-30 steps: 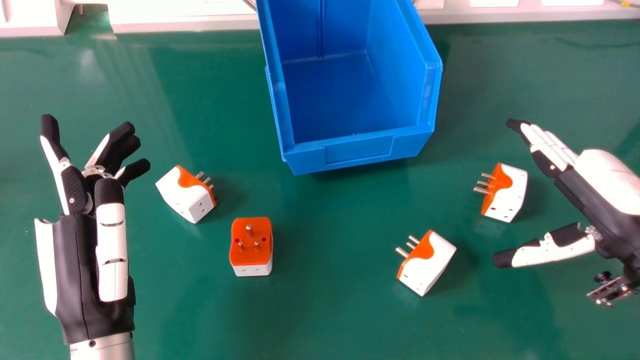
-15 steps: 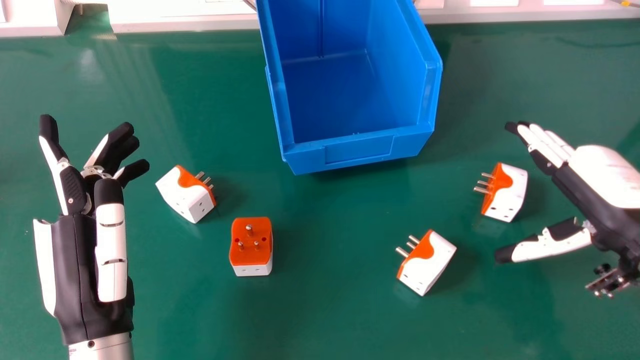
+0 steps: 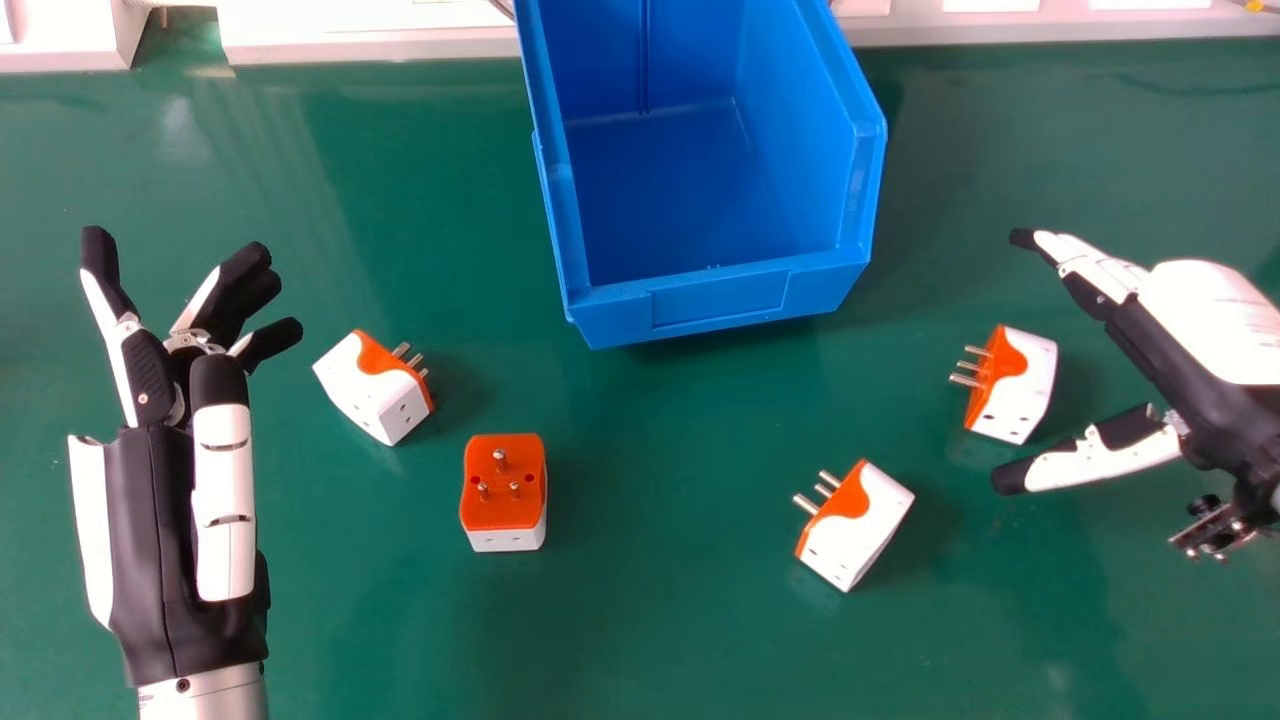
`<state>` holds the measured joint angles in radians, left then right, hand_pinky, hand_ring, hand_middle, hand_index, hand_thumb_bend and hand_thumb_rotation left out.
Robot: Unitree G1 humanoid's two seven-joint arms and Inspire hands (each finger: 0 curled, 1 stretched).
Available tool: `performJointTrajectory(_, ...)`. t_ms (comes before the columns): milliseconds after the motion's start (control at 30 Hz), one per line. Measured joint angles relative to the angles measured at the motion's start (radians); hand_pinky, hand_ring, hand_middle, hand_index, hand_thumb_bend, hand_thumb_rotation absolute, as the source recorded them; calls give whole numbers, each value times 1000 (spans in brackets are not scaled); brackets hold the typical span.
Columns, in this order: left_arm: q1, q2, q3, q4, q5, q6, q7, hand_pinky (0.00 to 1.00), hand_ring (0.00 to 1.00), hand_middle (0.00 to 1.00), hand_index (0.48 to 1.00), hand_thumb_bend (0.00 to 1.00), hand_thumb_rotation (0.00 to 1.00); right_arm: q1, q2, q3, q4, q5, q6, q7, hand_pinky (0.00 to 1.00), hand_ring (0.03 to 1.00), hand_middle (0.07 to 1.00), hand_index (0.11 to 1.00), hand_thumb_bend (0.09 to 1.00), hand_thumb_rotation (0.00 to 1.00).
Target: Pick all objects and put in blue box
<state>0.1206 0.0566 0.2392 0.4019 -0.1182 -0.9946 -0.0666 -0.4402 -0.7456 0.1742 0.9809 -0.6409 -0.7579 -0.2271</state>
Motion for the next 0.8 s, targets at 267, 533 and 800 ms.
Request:
performJointTrajectory(267,2,0,-1,0,-9,0,-18,755,832,844,808,478,910,-41,-3,55,42,-15,22,0,728,871,915,917,1000,382)
performJointTrajectory(533,11,-2,-1,-12,-9,0,-17,755,832,842,807,481,910,-77,-6,119,72,-77,54,-15,754,890,928,931,1000,371)
performJointTrajectory(800,26,-2,-2,-36,-10,2,-21,755,832,842,806,448,909,-102,-4,176,110,-89,107,-20,783,903,944,944,1000,371)
